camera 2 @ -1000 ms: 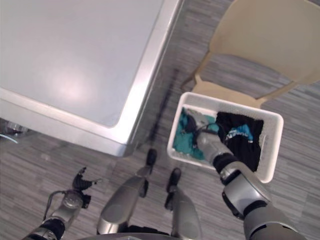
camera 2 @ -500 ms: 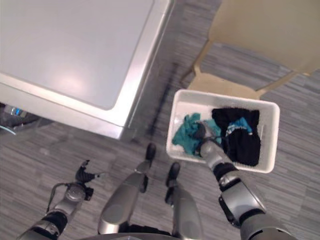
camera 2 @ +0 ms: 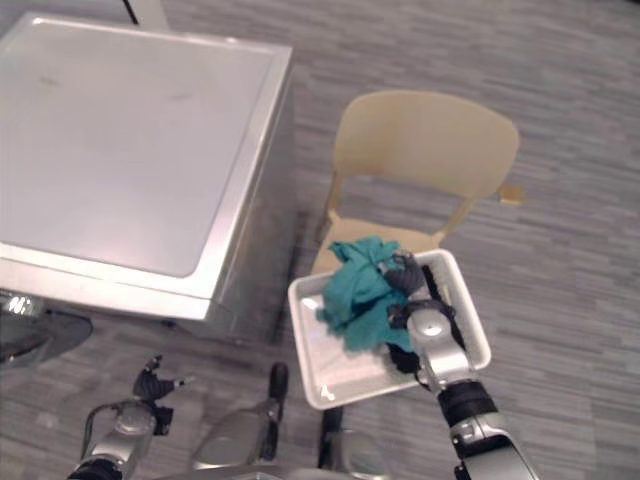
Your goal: Grab the laundry basket,head to the washer,open it,put in the laundry and shut it.
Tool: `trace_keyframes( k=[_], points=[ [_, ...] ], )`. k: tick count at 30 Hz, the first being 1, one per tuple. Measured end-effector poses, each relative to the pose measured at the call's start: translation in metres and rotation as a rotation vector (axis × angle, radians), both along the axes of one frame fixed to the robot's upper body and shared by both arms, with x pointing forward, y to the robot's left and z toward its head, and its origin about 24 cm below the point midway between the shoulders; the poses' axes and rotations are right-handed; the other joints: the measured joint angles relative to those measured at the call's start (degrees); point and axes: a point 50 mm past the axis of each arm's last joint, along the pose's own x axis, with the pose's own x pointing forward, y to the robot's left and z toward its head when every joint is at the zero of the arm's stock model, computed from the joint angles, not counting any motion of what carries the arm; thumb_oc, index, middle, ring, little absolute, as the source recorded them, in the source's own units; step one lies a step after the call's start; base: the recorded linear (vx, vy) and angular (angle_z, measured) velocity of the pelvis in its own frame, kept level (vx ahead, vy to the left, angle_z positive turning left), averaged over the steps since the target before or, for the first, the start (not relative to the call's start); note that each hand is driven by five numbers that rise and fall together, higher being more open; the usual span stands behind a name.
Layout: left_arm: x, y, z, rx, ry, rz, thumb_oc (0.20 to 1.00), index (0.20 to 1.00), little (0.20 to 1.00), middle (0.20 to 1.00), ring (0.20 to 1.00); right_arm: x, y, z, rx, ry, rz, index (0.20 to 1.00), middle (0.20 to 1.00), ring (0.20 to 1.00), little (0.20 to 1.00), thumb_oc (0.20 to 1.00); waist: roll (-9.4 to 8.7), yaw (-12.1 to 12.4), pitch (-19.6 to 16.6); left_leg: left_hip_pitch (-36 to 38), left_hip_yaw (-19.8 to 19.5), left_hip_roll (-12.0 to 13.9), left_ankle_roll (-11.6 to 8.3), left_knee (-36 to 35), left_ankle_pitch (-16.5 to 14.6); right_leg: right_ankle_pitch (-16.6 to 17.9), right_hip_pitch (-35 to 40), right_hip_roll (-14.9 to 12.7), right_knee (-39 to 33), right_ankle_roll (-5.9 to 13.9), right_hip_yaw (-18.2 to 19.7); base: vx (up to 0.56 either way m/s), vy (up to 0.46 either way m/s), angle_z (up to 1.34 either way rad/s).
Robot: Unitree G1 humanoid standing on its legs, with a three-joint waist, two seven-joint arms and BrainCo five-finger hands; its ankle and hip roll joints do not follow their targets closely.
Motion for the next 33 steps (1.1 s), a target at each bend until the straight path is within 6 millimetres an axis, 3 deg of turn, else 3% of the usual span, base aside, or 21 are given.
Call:
trace_keyframes(
  k=[10,12,15,16,19,21,23,24,25,26,27,28,29,30,32,33],
  points=[
    [-0.024,-0.005,-0.011,-0.035,0.061,0.048,1.000,1.000,1.000,1.000,1.000,-0.017,0.006,0.009,0.101,-0.050,0.054,0.200,0.200,0.200,0.200,0.200,-0.17,-1.08,-2.19,1.96,1.63,0.20,0.23,-0.30,-0.79,-0.01,1.59,0.08,-0.67,0.01,1.61,-0.01,0.063,-0.10],
    [-0.010,-0.010,0.004,-0.048,-0.042,0.017,1.000,1.000,1.000,1.000,1.000,-0.015,0.017,0.023,0.164,-0.113,0.093,0.200,0.200,0.200,0.200,0.200,0.05,-0.75,-2.14,-1.09,3.04,1.38,0.50,1.81,-0.70,-0.08,-4.19,0.36,5.78,0.09,1.99,-0.30,-0.018,-0.32],
    [0.010,-0.015,0.013,-0.051,-0.099,-0.009,1.000,1.000,1.000,1.000,1.000,-0.014,0.025,0.028,0.228,-0.147,0.110,0.200,0.200,0.200,0.200,0.200,0.58,-0.70,-1.69,-2.52,2.39,1.96,0.83,3.84,-0.94,-0.74,-6.34,0.54,9.96,0.82,2.30,-0.24,-0.064,0.10],
    [0.027,-0.019,0.023,-0.059,-0.162,-0.029,1.000,1.000,1.000,1.000,1.000,-0.013,0.027,0.034,0.237,-0.168,0.126,0.200,0.200,0.200,0.200,0.200,1.61,-0.25,-1.02,-2.58,0.95,2.17,1.60,4.88,-0.83,-4.06,-6.39,0.63,16.55,0.80,3.25,-0.25,-0.162,0.54],
    [0.041,-0.024,0.046,-0.067,-0.292,-0.072,1.000,1.000,1.000,1.000,1.000,-0.017,0.029,0.050,0.247,-0.244,0.150,0.200,0.200,0.200,0.200,0.200,2.26,1.09,-0.94,-3.15,-1.73,1.78,1.45,5.93,-0.29,-8.25,-5.81,0.64,30.11,1.67,8.51,-0.13,-0.136,0.50],
    [0.048,-0.026,0.061,-0.070,-0.366,-0.098,1.000,1.000,1.000,1.000,1.000,-0.015,0.037,0.072,0.259,-0.345,0.200,0.200,0.200,0.200,0.200,0.200,2.23,3.12,-1.16,-6.78,-2.91,1.59,0.60,7.33,0.90,-12.03,-3.76,0.75,25.66,1.02,10.44,-0.14,-0.153,0.34],
    [0.048,-0.026,0.067,-0.069,-0.397,-0.108,1.000,1.000,1.000,1.000,1.000,-0.011,0.041,0.081,0.257,-0.380,0.223,0.200,0.200,0.200,0.200,0.200,2.00,4.56,-1.23,-8.86,-2.82,1.55,-0.42,7.11,2.67,-14.55,-0.97,0.86,17.70,-0.58,10.48,-0.36,-0.296,0.16],
    [0.047,-0.030,0.064,-0.083,-0.387,-0.098,1.000,1.000,1.000,1.000,1.000,-0.009,0.040,0.082,0.253,-0.384,0.221,0.200,0.200,0.200,0.200,0.200,3.36,3.99,-1.14,-9.65,-3.44,1.92,-0.91,7.33,2.84,-13.43,-0.77,1.83,15.22,-2.04,9.54,-0.63,-0.394,0.58],
    [0.040,-0.037,0.065,-0.102,-0.401,-0.104,1.000,1.000,1.000,1.000,1.000,-0.011,0.043,0.079,0.264,-0.377,0.220,0.200,0.200,0.200,0.200,0.200,5.41,3.94,-2.05,-11.79,-5.39,3.99,-2.57,6.76,6.82,-11.23,-1.33,5.65,13.88,-3.34,7.84,-0.50,-0.162,0.66],
    [0.038,-0.040,0.070,-0.110,-0.428,-0.116,1.000,1.000,1.000,1.000,1.000,-0.011,0.043,0.079,0.264,-0.382,0.216,0.200,0.200,0.200,0.200,0.200,5.79,4.17,-2.04,-12.06,-6.51,5.26,-3.76,5.06,8.33,-10.67,-2.18,7.21,13.95,-4.40,7.46,-0.37,-0.135,0.62],
    [0.043,-0.046,0.080,-0.121,-0.476,-0.149,1.000,1.000,1.000,1.000,1.000,-0.011,0.048,0.080,0.255,-0.378,0.244,0.200,0.200,0.200,0.200,0.200,6.30,4.65,-1.85,-12.69,-6.72,7.88,-5.32,1.72,8.11,-9.73,-4.29,9.41,15.01,-6.01,5.89,-0.25,-0.032,0.49],
    [0.048,-0.050,0.082,-0.121,-0.484,-0.177,1.000,1.000,1.000,1.000,1.000,-0.012,0.050,0.078,0.256,-0.371,0.249,0.200,0.200,0.200,0.200,0.200,5.75,4.63,-1.19,-13.55,-6.39,8.03,-6.17,2.13,5.32,-9.32,-4.67,8.75,14.49,-6.79,4.59,-0.34,-0.028,0.53],
    [0.051,-0.051,0.082,-0.121,-0.484,-0.185,1.000,1.000,1.000,1.000,1.000,-0.012,0.052,0.076,0.257,-0.360,0.256,0.200,0.200,0.200,0.200,0.200,5.13,4.72,-0.83,-13.83,-5.62,7.60,-6.27,2.83,2.25,-8.44,-4.93,8.16,14.48,-8.04,3.36,-0.34,-0.027,0.57],
    [0.056,-0.056,0.087,-0.119,-0.501,-0.215,1.000,1.000,1.000,1.000,1.000,-0.014,0.061,0.076,0.262,-0.355,0.288,0.200,0.200,0.200,0.200,0.200,4.83,4.27,-0.82,-14.65,-2.41,6.86,-4.89,4.63,-3.15,-7.37,-5.67,6.76,14.13,-9.82,1.22,-0.38,-0.006,0.68],
    [0.069,-0.066,0.105,-0.123,-0.583,-0.283,1.000,1.000,1.000,1.000,1.000,-0.016,0.068,0.076,0.283,-0.352,0.320,0.200,0.200,0.200,0.200,0.200,3.98,1.81,-0.71,-16.83,-0.09,5.49,-4.69,10.42,-4.43,-5.83,-5.39,4.54,12.38,-10.14,-1.76,-0.24,0.018,0.74],
    [0.078,-0.071,0.114,-0.127,-0.631,-0.303,1.000,1.000,1.000,1.000,1.000,-0.017,0.074,0.079,0.290,-0.361,0.346,0.200,0.200,0.200,0.200,0.200,2.88,2.39,-0.67,-16.40,-0.12,4.98,-4.93,13.89,-5.19,-5.14,-5.88,3.49,12.31,-10.25,-1.02,-0.12,0.023,0.35]
  ],
)
